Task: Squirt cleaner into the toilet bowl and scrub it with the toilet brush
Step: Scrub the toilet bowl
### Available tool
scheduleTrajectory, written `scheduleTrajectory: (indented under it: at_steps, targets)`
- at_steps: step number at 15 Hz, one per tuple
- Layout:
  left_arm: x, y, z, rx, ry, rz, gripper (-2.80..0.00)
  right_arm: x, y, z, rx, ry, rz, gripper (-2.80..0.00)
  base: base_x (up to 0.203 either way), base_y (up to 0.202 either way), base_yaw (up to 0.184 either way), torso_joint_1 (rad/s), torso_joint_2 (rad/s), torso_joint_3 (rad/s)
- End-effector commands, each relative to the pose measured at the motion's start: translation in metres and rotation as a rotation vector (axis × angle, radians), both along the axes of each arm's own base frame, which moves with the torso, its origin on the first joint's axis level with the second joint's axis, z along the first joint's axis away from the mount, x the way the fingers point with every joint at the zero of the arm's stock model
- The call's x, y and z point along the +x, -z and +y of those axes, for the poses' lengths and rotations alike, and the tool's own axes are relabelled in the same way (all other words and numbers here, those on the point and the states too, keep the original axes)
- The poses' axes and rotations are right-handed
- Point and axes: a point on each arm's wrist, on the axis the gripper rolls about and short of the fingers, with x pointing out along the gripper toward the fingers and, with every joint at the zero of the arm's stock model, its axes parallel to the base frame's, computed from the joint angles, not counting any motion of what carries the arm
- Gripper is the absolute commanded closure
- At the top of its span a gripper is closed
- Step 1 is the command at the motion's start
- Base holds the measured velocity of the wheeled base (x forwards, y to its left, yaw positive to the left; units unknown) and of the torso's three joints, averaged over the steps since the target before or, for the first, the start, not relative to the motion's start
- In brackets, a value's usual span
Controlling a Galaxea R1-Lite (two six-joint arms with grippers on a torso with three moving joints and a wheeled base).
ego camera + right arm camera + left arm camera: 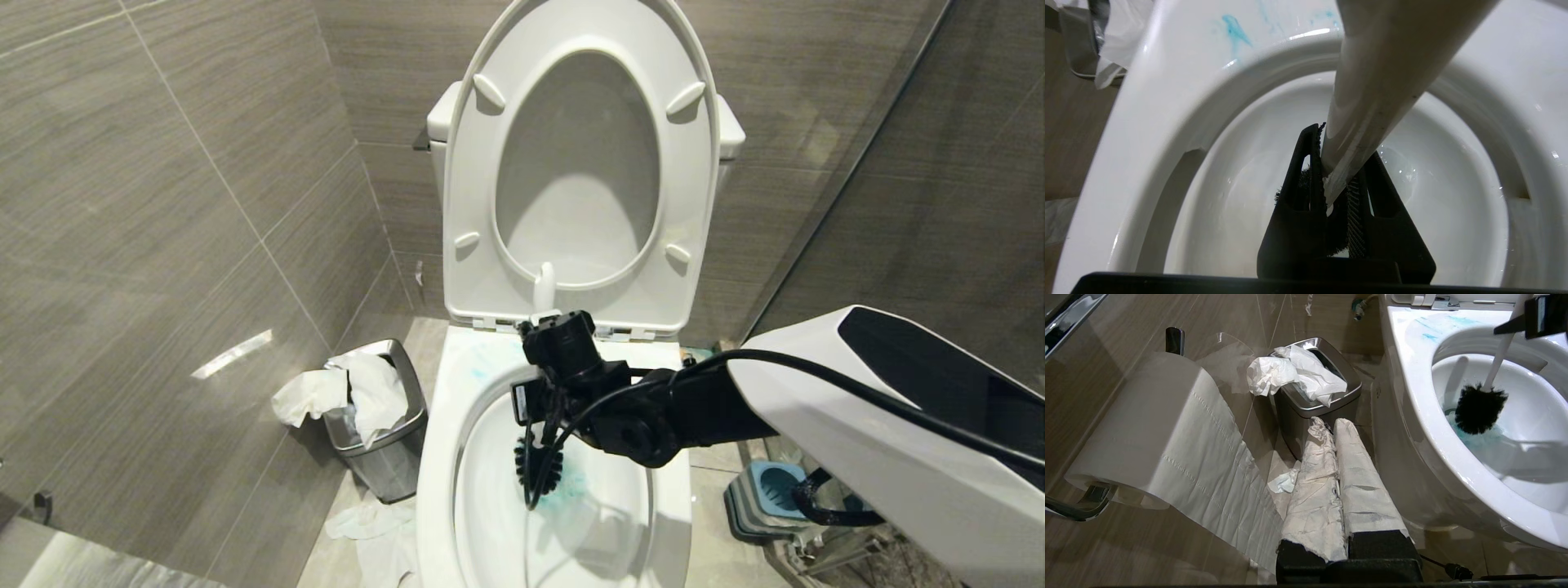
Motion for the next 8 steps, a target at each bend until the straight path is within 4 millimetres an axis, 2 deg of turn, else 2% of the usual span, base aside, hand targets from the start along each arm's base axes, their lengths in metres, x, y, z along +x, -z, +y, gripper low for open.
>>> scheduleTrajectory:
  at_steps: [1,3,4,8]
  targets:
    - [0.0,0.0,0.0,0.0,0.0,0.001,0.0,0.004,0.019,0.003,-0.021,0.004,0.025,0.0,0.0,0.0,0.0,0.0,0.0,0.0]
    - [0.0,0.0,0.0,0.002,0.0,0.001,0.0,0.005,0.019,0.004,-0.015,0.009,0.026,0.0,0.0,0.0,0.0,0.0,0.0,0.0]
    - [0.0,0.0,0.0,0.002,0.0,0.001,0.0,0.004,0.013,0.004,-0.001,0.012,0.019,0.0,0.0,0.0,0.0,0.0,0.0,0.0]
    - [0.0,0.0,0.0,0.003,0.001,0.001,0.0,-0.007,-0.033,-0.007,0.049,0.02,-0.018,0.0,0.0,0.0,0.0,0.0,0.0,0.0]
